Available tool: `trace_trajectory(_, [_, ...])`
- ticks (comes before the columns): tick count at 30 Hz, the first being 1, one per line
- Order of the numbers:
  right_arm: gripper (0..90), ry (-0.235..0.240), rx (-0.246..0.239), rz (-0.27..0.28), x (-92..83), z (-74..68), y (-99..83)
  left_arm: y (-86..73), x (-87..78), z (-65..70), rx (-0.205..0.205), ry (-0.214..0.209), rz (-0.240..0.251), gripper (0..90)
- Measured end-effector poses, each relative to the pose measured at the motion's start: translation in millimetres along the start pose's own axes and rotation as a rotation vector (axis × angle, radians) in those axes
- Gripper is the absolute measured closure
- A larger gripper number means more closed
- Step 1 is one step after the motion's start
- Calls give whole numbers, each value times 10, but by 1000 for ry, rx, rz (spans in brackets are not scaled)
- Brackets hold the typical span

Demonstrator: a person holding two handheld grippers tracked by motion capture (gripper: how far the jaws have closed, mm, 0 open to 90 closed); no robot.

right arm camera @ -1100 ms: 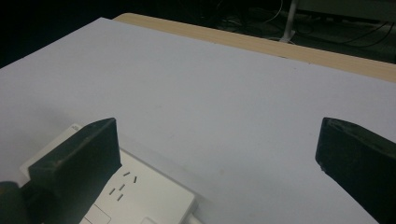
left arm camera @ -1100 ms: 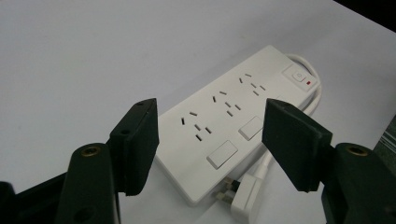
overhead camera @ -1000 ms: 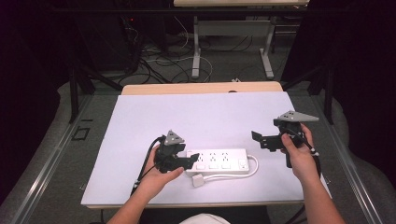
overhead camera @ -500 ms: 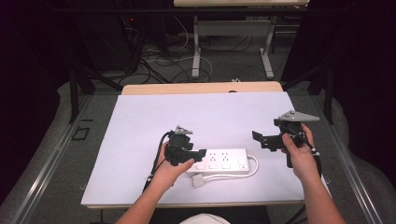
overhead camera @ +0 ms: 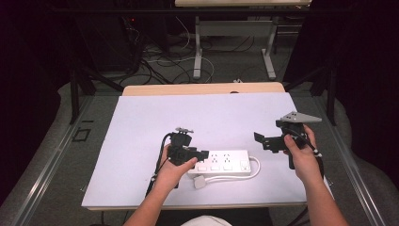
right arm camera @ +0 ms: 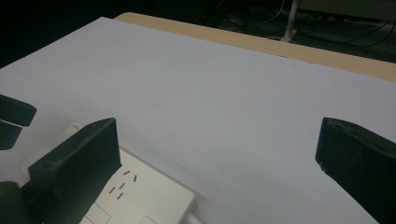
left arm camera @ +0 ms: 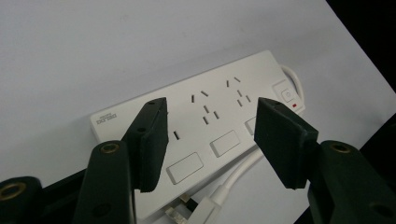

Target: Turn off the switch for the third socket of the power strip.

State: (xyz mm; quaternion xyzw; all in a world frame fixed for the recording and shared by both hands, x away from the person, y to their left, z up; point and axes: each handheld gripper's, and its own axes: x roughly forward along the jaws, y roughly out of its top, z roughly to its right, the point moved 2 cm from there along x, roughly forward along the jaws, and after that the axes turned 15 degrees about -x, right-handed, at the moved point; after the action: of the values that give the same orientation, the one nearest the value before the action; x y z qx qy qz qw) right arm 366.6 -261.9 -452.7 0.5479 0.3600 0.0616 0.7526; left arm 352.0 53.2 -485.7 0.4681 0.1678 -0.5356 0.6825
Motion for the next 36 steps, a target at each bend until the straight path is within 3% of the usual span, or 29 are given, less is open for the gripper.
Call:
trace_trajectory(10, [0,9,-3,-9,23,-17,-10,-83,99,-140,-58,46,-38,532])
trace_trajectory(12, [0,10,-2,-8,32,-16,-13,-90,117,-171,-54,53,-50,556])
trace_trajectory(15, [0,8,-1,-15,31,-16,-18,-100,132,-174,-83,55,-42,584])
trace_trajectory(18, [0,8,-2,-14,35,-17,-20,-104,147,-205,-79,50,-53,608])
trace_trajectory(22, [0,12,-4,-18,42,-18,-26,-130,187,-233,-106,38,-76,644])
trace_trajectory(23, [0,13,-1,-19,42,-20,-27,-129,186,-247,-88,38,-85,649])
trace_trajectory(27, [0,4,-2,-18,51,-22,-29,-139,202,-261,-80,49,-91,671])
trace_trajectory(28, [0,6,-2,-19,53,-25,-30,-145,207,-254,-95,46,-91,677])
trace_trajectory(32, [0,10,-14,-18,68,-24,-38,-150,226,-275,-80,58,-97,709])
trace_trajectory(36, [0,10,-9,-25,66,-24,-42,-174,273,-276,-91,57,-109,723])
